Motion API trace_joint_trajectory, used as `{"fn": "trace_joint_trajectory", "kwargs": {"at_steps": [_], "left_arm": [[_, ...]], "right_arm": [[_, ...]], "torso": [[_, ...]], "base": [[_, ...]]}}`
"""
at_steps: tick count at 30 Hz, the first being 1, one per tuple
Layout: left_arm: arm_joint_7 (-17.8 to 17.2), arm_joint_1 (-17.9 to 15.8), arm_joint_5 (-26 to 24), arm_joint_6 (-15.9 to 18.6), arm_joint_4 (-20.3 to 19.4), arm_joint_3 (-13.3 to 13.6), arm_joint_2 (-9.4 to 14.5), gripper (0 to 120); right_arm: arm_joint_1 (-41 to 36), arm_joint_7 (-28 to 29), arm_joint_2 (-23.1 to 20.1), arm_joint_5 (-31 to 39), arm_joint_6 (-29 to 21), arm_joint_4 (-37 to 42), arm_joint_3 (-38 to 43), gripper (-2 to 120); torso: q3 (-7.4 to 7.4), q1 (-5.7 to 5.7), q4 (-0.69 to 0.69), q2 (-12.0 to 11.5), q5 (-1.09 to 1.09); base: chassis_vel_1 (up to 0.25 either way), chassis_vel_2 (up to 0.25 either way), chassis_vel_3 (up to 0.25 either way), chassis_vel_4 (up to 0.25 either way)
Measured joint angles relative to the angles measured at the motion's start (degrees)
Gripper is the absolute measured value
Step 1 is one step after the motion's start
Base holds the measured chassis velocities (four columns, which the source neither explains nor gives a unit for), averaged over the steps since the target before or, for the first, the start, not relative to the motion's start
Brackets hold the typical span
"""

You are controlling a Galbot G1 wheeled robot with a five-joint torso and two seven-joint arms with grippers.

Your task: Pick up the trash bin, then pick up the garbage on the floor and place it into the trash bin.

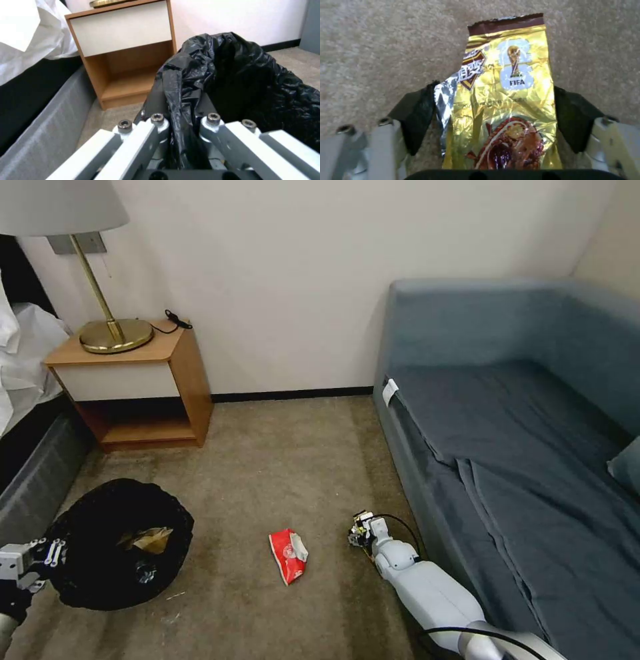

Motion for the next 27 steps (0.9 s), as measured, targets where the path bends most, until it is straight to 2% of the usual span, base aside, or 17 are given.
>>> {"fn": "trace_joint_trajectory", "kwargs": {"at_steps": [3,15,17,18,20,21,22,24,27], "left_arm": [[0.0,-0.1,0.0,0.0,0.0,0.0,0.0,6],[0.2,0.2,-0.5,-0.3,0.1,-0.4,0.4,6],[0.2,0.2,-0.6,-0.3,0.1,-0.4,0.4,6],[0.2,0.2,-0.6,-0.3,0.1,-0.4,0.5,6],[0.2,0.1,-0.6,-0.3,0.1,-0.4,0.5,6],[0.2,0.1,-0.6,-0.3,0.2,-0.4,0.5,6],[0.2,0.1,-0.6,-0.3,0.2,-0.4,0.5,6],[0.2,-0.3,-0.6,-0.3,0.3,-0.1,0.5,6],[0.2,-0.5,-0.6,-0.3,0.3,0.1,0.5,6]], "right_arm": [[0.0,0.0,-0.1,0.1,0.0,0.2,0.0,76],[0.0,1.2,-0.6,0.8,-0.3,1.7,-0.5,50],[0.0,1.8,-0.8,0.8,-0.5,2.1,-0.5,42],[-0.1,2.1,-0.9,0.9,-0.5,2.4,-0.5,36],[-0.1,2.2,-0.9,0.9,-0.6,2.4,-0.5,34],[-0.1,2.4,-1.0,0.9,-0.6,2.5,-0.5,26],[-0.1,2.4,-1.0,0.9,-0.6,2.5,-0.5,26],[-0.1,3.3,-1.2,1.2,-0.8,3.3,-0.6,15],[0.0,3.7,-1.5,1.6,-0.8,4.1,-0.9,8]], "torso": [[0.0,0.0,0.01,0.0,0.0],[0.03,0.01,0.04,0.0,0.03],[0.03,0.01,-0.06,0.0,-0.06],[0.03,0.01,-0.05,0.0,0.02],[0.03,0.02,-0.05,0.0,0.02],[0.03,0.02,-0.07,0.0,0.0],[0.03,0.02,-0.07,0.0,0.0],[0.03,0.01,-0.05,0.0,-0.03],[0.03,0.02,-0.03,0.0,-0.02]], "base": [[0.0,0.0,0.0,0.0],[0.0,0.0,0.0,0.0],[0.0,0.0,0.0,0.0],[0.0,0.0,0.0,0.0],[0.0,0.0,0.0,0.0],[0.0,0.0,0.0,0.0],[0.0,0.0,0.0,0.0],[0.0,0.0,0.0,0.0],[0.0,0.0,0.0,0.0]]}}
